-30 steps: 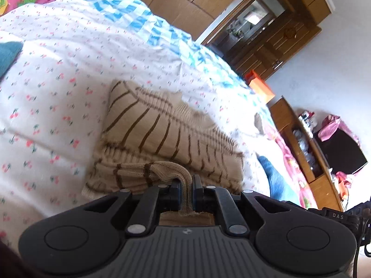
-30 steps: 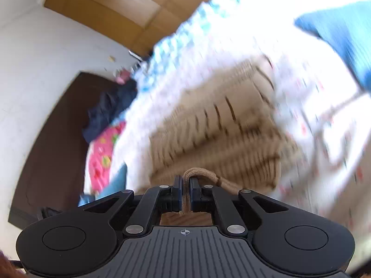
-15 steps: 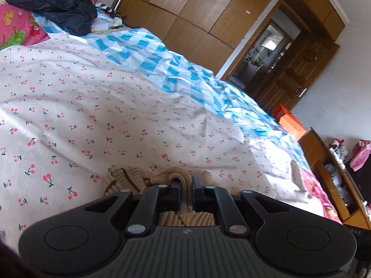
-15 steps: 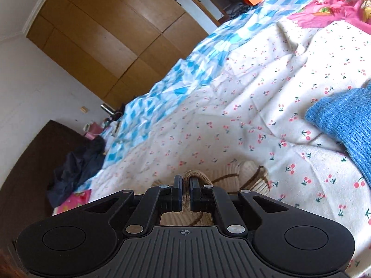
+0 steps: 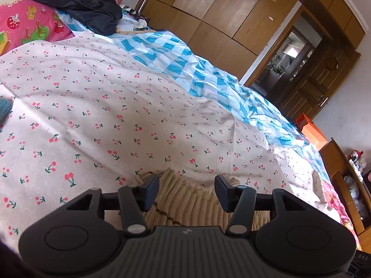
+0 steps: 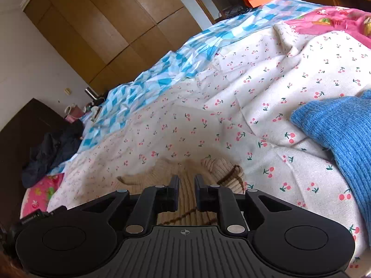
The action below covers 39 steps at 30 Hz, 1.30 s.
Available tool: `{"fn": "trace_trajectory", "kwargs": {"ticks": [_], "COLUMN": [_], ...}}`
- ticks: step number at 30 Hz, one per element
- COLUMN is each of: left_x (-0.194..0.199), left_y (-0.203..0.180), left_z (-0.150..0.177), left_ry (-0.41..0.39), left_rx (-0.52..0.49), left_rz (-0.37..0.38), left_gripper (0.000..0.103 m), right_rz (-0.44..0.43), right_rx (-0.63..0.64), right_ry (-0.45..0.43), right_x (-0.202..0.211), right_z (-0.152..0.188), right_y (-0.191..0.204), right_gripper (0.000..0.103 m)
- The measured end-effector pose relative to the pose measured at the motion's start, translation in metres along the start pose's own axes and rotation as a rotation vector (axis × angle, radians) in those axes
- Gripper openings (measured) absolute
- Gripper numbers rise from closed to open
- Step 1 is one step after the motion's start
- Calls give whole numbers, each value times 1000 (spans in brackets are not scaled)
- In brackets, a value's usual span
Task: Fold small clothes
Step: 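Fold the hem up toward the collar with both grippers and release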
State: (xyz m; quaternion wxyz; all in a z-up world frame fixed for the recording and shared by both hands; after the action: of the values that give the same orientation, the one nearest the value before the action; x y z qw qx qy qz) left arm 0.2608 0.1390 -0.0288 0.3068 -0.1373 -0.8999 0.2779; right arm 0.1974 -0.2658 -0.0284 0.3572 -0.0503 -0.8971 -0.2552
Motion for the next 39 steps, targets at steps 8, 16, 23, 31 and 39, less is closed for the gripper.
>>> {"fn": "trace_trajectory", "kwargs": {"ticks": [8,16,23,31,39], "left_x": [53,57,66,84,90], "left_y": [-7,34,39,47,40], "left_z": [63,106,106,104,98], "left_ry": [87,210,163,110,23], "left_rx": [-177,-229,-209,-137,-154], "left_rz": [-50,-215,-249,-283,-346], "left_gripper": [57,61,61,62,64], "right_rz": [32,181,223,266,182], "right_rx": [96,259,256,354,448], "right_ry": [75,221,206,157,79], "right_x": [42,41,50,71,62], "right_z": [50,113,108,99,79], "right_y": [-17,-39,-51,-34,27], "right_gripper": [29,23,20,25,27]}}
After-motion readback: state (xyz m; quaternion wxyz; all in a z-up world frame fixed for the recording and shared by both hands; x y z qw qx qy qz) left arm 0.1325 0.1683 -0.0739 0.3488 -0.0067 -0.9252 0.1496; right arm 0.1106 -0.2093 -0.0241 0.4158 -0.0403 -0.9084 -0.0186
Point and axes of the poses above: each gripper's, at about its wrist camera, not at the fingertips, and x roughly against the way its jaws point, y to its left, z to its underside, the point moved 6 cm from there along -x, roughly the way its jaws point, and after that the axes turned 10 degrees about z, right-handed, at the moved point
